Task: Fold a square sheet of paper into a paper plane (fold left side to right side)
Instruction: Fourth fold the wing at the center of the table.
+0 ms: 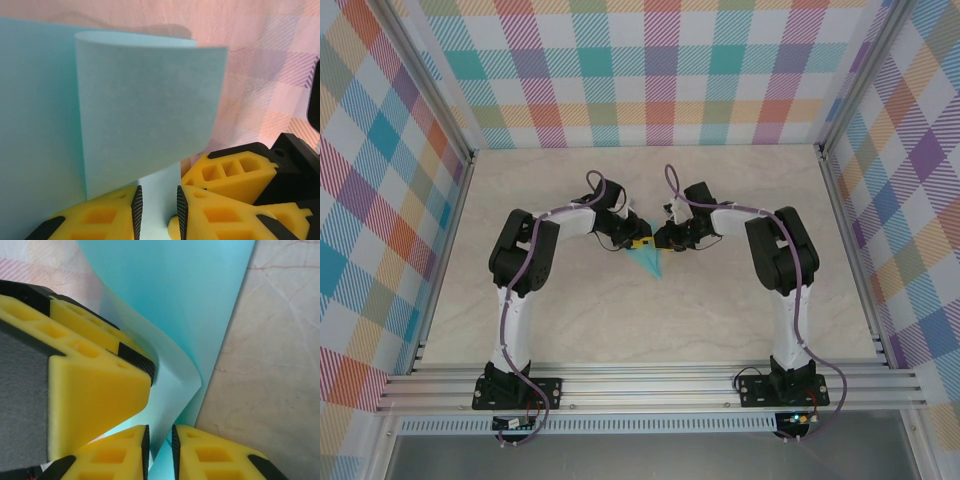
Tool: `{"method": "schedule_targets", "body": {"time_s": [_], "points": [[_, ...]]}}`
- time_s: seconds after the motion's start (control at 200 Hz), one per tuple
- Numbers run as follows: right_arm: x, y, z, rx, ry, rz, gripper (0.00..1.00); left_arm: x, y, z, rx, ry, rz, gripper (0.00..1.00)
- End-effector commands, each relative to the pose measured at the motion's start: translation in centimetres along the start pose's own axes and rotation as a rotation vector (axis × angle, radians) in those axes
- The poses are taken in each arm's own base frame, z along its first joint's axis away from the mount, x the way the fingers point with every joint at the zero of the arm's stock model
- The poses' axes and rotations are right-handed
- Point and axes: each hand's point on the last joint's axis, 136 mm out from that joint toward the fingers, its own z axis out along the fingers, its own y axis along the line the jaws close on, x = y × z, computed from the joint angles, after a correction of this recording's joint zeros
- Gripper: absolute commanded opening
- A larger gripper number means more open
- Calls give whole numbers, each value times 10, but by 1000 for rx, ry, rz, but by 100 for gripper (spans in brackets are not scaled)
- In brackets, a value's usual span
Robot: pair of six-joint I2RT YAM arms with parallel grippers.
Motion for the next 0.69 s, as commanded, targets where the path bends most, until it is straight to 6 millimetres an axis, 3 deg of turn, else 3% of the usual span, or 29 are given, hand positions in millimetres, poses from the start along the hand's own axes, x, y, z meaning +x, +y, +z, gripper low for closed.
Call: {"method": "schedule_targets", "body": {"time_s": [0.0,0.155,0.26,0.445,0.69], "points": [[-9,22,-27,-3,-56,-44,26,25,39,16,-104,61,-70,26],[-5,37,-52,12,-87,-81,32,27,40,17,-107,64,-69,26],[11,51,-56,-32,-62,-85,31,27,40,17,-107,62,-69,26],[45,69,-31,-97,26,-71,29,27,40,16,-110,60,-66,26],[52,69,-5,-68,88,-68,29,25,39,16,-110,58,-62,26]]}}
